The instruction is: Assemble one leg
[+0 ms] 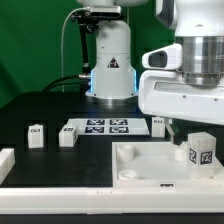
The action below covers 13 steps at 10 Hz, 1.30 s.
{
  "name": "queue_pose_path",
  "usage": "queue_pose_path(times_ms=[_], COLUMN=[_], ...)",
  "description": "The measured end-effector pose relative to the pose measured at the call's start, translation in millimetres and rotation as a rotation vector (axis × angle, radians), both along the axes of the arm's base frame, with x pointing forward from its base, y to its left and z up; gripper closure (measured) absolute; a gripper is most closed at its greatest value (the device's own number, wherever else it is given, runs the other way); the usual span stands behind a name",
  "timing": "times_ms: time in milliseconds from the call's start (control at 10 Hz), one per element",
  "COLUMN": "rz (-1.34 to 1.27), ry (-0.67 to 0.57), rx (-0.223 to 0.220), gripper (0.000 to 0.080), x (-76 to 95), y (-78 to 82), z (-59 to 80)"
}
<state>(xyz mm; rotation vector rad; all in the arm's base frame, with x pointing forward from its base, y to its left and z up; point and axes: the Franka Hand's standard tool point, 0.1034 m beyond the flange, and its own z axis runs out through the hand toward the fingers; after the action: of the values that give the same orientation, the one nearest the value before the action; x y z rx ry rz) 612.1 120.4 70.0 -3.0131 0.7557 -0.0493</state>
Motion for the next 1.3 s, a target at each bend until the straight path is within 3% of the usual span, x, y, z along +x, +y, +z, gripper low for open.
queue_pose_path(times_ms=[400,600,900,1000,1100,1200,1300], rz=[0.462,0.717,0.764,0.764,0.764,0.763,0.73], ry=[-0.01,-0.019,-0.019,-0.019,-0.019,-0.019,-0.018], rx=[-0.018,-0.036,-0.04,-0.04,-0.04,-0.04,-0.039], gripper=[0.0151,0.0151,0.0151,0.0316,0.0316,0.0507,0.0507], x=[-0.1,2.8,2.8,2.8,2.8,2.8,2.7], y=[4.4,-0.8,-3.2,-3.4,-3.5,-3.6,-3.7], z=[2.0,3.3,2.8,2.6,2.6,2.6,2.5])
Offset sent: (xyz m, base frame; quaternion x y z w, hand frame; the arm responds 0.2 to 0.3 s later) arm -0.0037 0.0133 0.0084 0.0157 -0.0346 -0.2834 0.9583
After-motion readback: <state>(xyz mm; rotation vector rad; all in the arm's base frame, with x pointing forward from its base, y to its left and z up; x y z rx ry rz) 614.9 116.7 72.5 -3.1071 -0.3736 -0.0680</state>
